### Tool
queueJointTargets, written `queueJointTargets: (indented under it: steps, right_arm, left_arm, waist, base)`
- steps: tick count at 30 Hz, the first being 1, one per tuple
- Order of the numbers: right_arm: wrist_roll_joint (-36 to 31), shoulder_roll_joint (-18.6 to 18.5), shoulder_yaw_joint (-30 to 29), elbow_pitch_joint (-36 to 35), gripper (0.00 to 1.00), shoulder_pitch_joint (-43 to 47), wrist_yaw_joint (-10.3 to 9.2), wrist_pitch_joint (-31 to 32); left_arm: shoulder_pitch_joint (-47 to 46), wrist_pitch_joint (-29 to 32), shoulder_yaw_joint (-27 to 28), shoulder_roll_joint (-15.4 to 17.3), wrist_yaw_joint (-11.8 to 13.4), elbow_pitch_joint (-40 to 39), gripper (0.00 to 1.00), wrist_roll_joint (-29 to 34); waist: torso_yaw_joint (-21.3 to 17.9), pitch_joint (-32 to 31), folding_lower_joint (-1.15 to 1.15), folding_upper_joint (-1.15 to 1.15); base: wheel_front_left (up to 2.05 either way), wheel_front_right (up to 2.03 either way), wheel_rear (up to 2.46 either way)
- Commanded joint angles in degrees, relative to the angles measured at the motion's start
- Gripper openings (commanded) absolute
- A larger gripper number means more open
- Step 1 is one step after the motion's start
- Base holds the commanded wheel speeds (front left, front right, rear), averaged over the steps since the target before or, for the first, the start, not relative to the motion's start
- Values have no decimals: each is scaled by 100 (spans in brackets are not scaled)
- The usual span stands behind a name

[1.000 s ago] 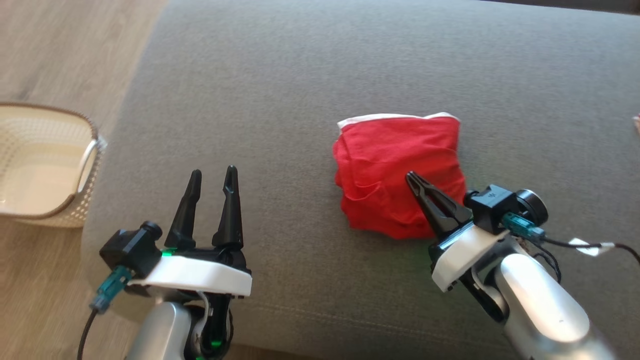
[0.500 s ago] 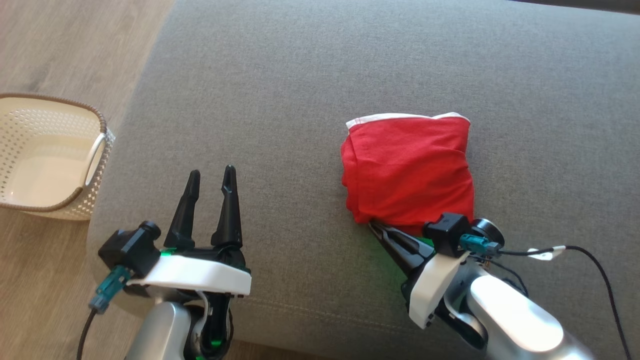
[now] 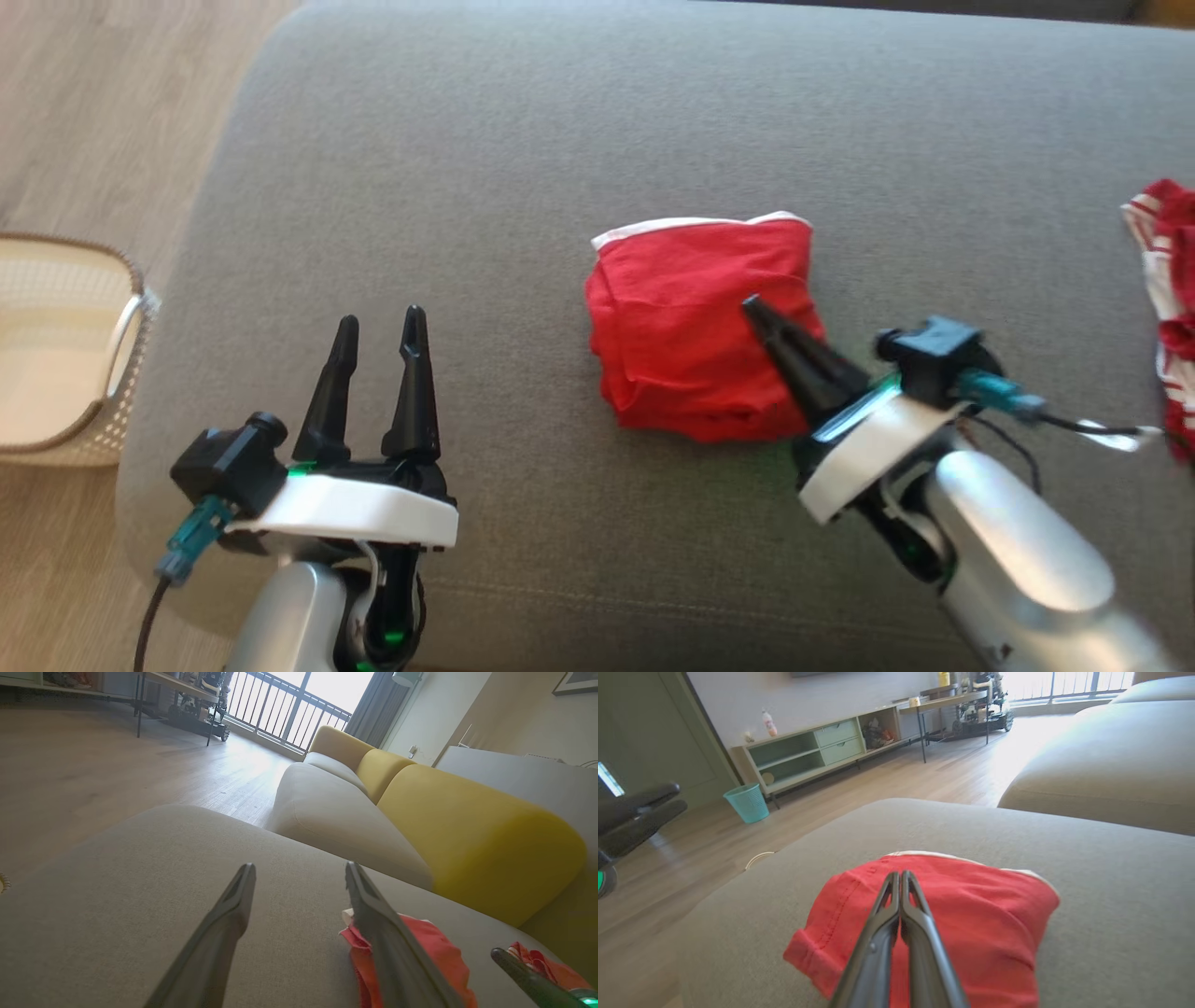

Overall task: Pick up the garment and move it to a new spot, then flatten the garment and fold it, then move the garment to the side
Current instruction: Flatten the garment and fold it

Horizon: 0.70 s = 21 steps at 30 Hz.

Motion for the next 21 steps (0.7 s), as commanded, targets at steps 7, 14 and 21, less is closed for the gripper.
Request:
queueJointTargets:
  steps: [7,14,21]
  right_arm:
    - [-482,57,-1283,-696,0,759,-1,-78]
    - [-1192,510,-2439,-1023,0,1359,-1,-72]
    - [-1594,964,-2871,-1251,0,1713,-1,-95]
  left_arm:
    - [-143,-35,289,40,-14,-223,100,93]
    - [-132,-35,351,40,-22,-268,100,145]
    - [-70,-35,294,40,2,-289,100,453]
  waist:
    - [-486,-195,0,0]
    - [-751,-241,0,0]
    - [-885,-271,0,0]
  base:
    - [0,0,0]
    - [0,0,0]
    - [0,0,0]
